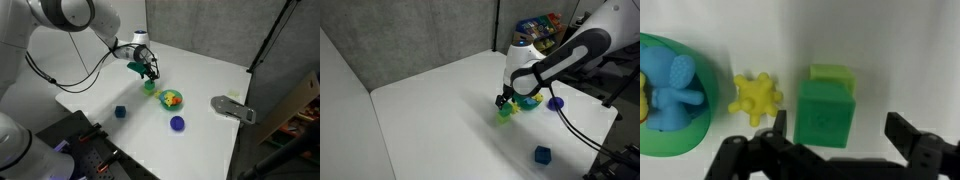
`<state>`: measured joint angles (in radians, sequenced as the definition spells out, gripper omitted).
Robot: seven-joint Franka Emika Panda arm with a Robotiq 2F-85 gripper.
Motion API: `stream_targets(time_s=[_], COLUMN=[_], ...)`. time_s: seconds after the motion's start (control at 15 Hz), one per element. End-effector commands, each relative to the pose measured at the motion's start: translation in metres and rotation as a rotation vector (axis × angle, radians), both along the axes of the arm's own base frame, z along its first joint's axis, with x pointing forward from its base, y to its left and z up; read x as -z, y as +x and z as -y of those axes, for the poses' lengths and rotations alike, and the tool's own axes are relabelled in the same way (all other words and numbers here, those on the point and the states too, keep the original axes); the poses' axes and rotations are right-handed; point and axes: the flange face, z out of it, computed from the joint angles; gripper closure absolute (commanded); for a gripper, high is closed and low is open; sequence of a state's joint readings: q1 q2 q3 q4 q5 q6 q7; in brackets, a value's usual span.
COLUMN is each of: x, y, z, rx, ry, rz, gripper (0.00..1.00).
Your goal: Put the dark green block on the table the put the yellow toy animal on the light green bowl
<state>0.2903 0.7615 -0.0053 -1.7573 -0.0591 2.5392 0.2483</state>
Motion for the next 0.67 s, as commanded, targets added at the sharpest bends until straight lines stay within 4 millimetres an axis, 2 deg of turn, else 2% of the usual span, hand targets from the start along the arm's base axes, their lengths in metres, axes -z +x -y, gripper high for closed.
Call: stream_targets(time_s=[0.0,0.33,0.4,0.47,0.6], x=[0.014,0.029,0.032,0.034,0.032], y=[0.012,0.015,0.015,0.015,0.015], z=[-0.005,-0.006,-0.006,-0.006,-0.006], rx=[0.018,0.02,0.02,0.02,0.025], ry=[-0.018,-0.034,-0.039,-0.042,-0.039], rz=[0.022,0.013,0.009,0.009,0.006], gripper=[0.0,0.0,0.05,0.26,0.32])
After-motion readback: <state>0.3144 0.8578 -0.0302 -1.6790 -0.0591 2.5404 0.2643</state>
